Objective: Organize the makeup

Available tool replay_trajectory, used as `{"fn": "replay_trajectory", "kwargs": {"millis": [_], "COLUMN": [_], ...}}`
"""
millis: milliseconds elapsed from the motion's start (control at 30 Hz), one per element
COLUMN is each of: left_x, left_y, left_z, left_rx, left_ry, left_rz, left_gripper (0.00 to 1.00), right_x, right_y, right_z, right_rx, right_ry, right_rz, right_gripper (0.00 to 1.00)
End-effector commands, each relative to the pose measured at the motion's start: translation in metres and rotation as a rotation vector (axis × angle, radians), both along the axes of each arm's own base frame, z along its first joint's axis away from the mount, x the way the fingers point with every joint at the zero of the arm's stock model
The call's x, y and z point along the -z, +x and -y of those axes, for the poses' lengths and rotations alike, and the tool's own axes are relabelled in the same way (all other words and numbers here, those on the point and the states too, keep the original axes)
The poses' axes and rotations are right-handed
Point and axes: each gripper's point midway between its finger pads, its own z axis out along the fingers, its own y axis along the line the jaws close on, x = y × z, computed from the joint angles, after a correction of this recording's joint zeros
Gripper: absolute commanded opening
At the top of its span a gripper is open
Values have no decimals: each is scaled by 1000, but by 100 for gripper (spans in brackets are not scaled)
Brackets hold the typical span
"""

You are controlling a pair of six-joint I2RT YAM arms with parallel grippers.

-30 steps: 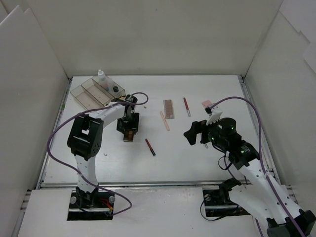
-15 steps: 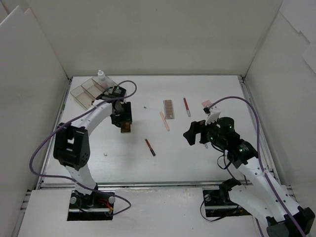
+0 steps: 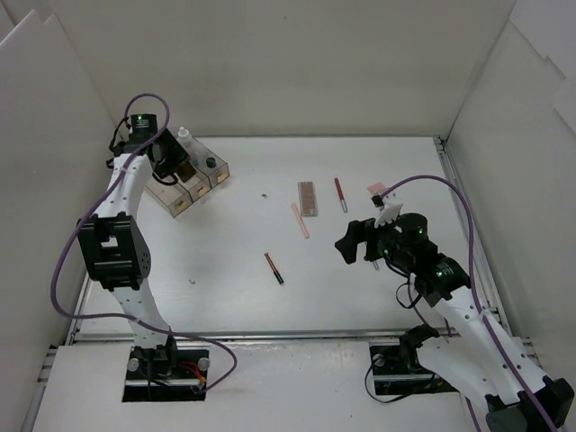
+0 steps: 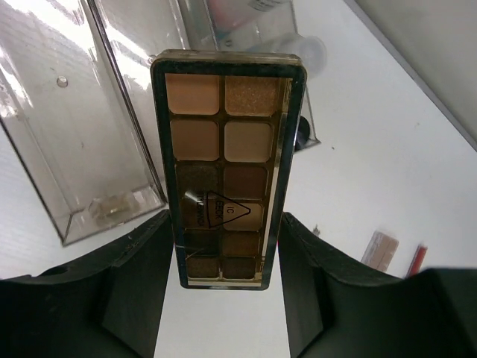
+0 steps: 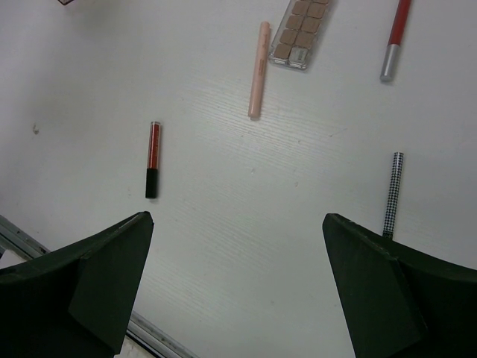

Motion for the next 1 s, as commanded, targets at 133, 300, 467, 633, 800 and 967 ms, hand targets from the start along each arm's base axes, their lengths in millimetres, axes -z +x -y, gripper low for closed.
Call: {"fn": "replay_trajectory", "kwargs": {"millis": [133, 300, 467, 633, 800, 967], "left_x": [5, 17, 27, 29, 35, 24], "left_y": [59, 75, 83, 83, 81, 68], "left_z": [-22, -37, -42, -43, -42, -39], "left_rx": [-120, -156, -163, -169, -159, -152], "left_ry": [-100, -101, -105, -101, -100, -102], "left_rz": [72, 84, 73, 79, 55, 70], "left_gripper": [20, 31, 42, 54, 62, 64], "right_x": [-26, -26, -25, -25, -29, -30], "right_y": [10, 10, 8, 6, 4, 1], "right_z": [2, 5, 8, 9, 9, 13], "right_rx": [36, 52, 69, 70, 69, 79], "right_ry": [17, 15, 14, 12, 17, 16], "right_rz": [82, 75, 69, 67, 69, 73], "right_gripper": [96, 96, 96, 96, 96, 96]}}
